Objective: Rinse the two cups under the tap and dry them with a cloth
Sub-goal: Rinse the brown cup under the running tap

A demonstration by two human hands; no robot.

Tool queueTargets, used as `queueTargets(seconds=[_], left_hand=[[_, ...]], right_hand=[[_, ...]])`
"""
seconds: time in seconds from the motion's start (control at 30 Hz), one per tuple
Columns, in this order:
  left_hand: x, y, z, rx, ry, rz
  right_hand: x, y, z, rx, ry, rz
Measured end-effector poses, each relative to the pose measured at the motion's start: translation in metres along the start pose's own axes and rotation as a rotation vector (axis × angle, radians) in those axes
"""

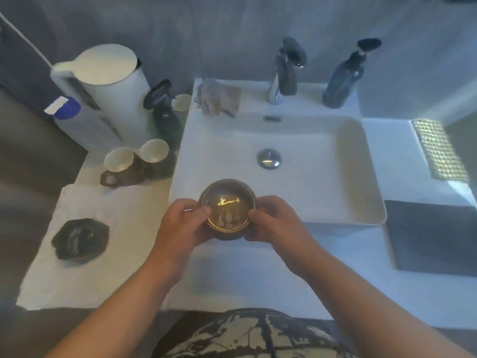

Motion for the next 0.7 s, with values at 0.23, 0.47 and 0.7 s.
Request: queueTargets(seconds=[0.23,0.47,0.7], left_hand=[[-0.098,0.029,0.007,0.034,0.063,-0.117],[-0.135,0.034,0.016,0.037,0.083,-0.215],[-0.141,0.010,0.029,0.044,0.052,-0.158]], right_hand=[[0.096,0.028,-0.002,-0.009,-0.081,0.046],[0.137,0.035,-0.004,0.013,-0.090,0.068],[0.136,0.023,-0.023,0.001,-0.076,0.099]])
Point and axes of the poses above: each hand's wrist, its own y-axis away from the middle knuckle, its own x-axis out of the back of the hand, z = x × y, the point moved 5 cm from there along -y, towards the middle knuckle, and after that the axes turned 12 degrees about -y, right-handed, at the moved point
